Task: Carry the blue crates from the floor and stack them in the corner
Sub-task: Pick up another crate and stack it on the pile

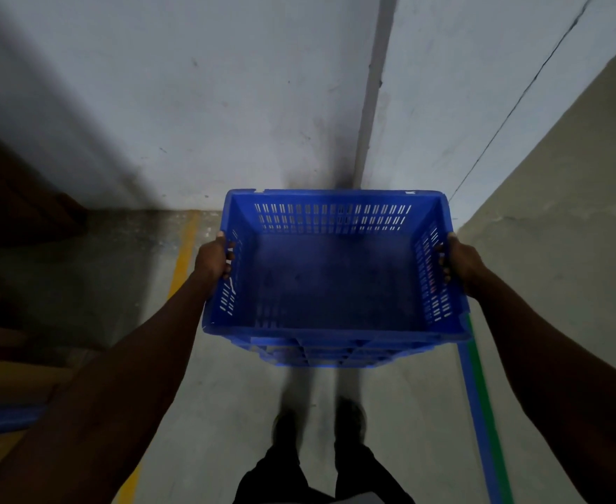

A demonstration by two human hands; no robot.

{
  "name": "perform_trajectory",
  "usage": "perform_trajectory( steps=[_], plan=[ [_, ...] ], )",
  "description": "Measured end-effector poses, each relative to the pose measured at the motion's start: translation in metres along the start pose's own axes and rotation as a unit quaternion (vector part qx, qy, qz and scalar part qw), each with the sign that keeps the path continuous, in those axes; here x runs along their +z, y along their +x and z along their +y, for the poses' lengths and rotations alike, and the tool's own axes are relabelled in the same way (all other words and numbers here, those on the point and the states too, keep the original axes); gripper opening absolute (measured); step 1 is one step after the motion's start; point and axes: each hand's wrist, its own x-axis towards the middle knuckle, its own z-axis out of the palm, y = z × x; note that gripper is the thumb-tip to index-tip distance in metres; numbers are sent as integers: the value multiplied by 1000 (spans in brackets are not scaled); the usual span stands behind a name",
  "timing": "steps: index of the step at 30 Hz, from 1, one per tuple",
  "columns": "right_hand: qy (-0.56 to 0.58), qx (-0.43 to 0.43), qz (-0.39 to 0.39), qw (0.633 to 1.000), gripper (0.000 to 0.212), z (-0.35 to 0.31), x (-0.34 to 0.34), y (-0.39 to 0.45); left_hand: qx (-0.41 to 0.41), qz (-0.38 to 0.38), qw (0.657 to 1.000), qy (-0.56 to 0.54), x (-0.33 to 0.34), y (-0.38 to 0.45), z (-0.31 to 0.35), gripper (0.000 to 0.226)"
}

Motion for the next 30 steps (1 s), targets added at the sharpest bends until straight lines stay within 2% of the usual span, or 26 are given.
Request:
perform_trajectory(
  steps=[4, 7, 14, 16, 18, 20, 24, 27, 30],
  plan=[
    [3, 0, 11, 1000, 57, 0, 1, -3, 32, 12, 999, 29, 1, 0, 0, 54],
    [0, -8, 17, 1000, 54, 0, 2, -3, 55, 29, 997, 49, 0, -4, 0, 48],
    [-116, -49, 65, 990, 58, 1, 5, -14, 74, 55, 990, 104, -4, -13, -3, 49],
    [-119, -58, 81, 988, 58, 0, 6, -26, 90, 74, 986, 121, -8, -22, -3, 49],
    [-92, -64, 95, 989, 72, 5, 7, -40, 94, 91, 986, 107, -12, -32, -7, 53],
    [-69, -73, 106, 989, 77, 10, 10, -63, 107, 114, 983, 94, -15, -50, -11, 50],
    [36, -96, 171, 980, 60, 32, 21, -109, 190, 153, 970, 14, -14, -101, -9, 30],
    [141, -77, 238, 958, 60, 49, 20, -145, 154, 134, 976, -81, -14, -140, -10, 27],
    [226, -77, 279, 930, 46, 65, 11, -191, 157, 89, 977, -117, -7, -166, -12, 22]
  ],
)
